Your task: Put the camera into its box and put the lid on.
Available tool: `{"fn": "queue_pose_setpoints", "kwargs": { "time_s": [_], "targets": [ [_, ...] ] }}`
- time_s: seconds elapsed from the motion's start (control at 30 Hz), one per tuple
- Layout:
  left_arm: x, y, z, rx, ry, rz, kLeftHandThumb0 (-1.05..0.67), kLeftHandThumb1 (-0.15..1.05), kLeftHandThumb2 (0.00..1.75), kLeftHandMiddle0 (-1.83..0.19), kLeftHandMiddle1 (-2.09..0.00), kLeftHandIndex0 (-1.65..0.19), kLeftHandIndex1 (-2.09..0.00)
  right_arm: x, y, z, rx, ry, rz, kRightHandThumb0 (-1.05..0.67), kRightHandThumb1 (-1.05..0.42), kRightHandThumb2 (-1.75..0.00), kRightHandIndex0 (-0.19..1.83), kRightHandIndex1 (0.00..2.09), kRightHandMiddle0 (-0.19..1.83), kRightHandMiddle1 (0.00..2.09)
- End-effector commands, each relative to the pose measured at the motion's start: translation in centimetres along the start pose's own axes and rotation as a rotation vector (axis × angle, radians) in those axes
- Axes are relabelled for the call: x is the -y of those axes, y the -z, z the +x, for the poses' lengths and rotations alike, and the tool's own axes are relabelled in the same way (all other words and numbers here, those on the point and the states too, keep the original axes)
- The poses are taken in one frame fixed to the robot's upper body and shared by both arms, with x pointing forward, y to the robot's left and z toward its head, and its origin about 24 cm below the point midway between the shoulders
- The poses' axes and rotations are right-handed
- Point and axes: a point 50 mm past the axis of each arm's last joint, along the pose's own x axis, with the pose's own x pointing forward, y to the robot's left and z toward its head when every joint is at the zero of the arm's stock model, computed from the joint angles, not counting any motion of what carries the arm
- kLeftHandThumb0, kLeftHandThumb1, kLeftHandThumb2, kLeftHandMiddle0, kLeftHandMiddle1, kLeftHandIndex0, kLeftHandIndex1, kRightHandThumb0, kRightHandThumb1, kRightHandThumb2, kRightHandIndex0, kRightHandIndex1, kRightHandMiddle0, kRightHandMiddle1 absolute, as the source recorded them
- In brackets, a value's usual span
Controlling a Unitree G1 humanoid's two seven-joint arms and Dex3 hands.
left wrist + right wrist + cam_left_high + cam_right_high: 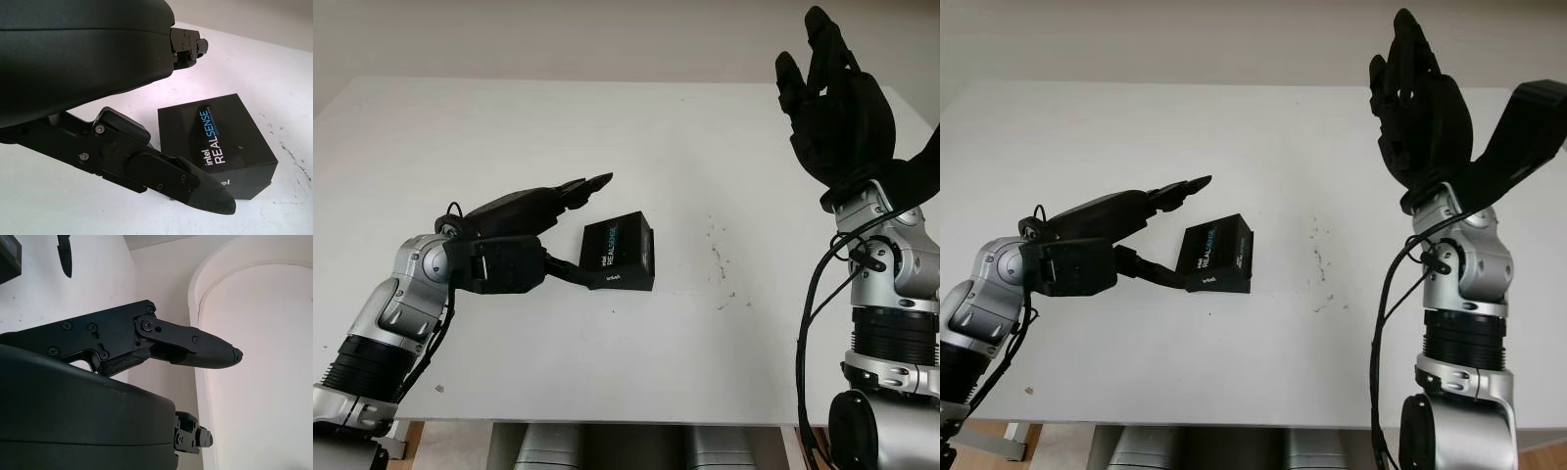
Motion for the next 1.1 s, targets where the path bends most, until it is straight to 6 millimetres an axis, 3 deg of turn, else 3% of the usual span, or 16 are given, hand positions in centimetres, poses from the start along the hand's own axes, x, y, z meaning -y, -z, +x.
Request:
{"fn": "queue_pose_setpoints", "kwargs": {
  "time_s": [0.0,0.37,0.7,1.07],
  "targets": [
    [-0.2,-0.3,-0.1,0.006,0.010,0.011,-0.92,0.96,0.06,0.09,-0.05,0.12,-0.04,-0.2,0.2,-0.1,-0.004,-0.005,-0.007,-0.75,-1.05,-0.67,-0.12,0.05,-0.10,0.11],
    [0.4,-0.3,-0.2,-0.016,0.022,-0.038,-0.91,0.94,0.05,0.10,-0.05,0.12,-0.05,-0.7,1.1,-0.1,-0.048,-0.054,-0.011,-0.77,-1.05,-0.67,-0.11,0.05,-0.10,0.11],
    [1.1,0.0,0.3,-0.035,0.021,0.016,-0.89,0.93,0.05,0.10,-0.05,0.12,-0.05,-2.1,4.0,-1.5,-0.128,-0.101,-0.099,-0.73,-1.05,-0.67,-0.14,0.04,-0.09,0.11],
    [1.6,-0.2,0.5,-0.053,0.022,-0.016,-0.82,0.91,0.05,0.12,-0.05,0.11,-0.06,-2.6,4.6,-2.1,-0.033,-0.090,-0.223,-0.71,-1.05,-0.72,-0.19,0.00,-0.19,0.02]
  ]
}}
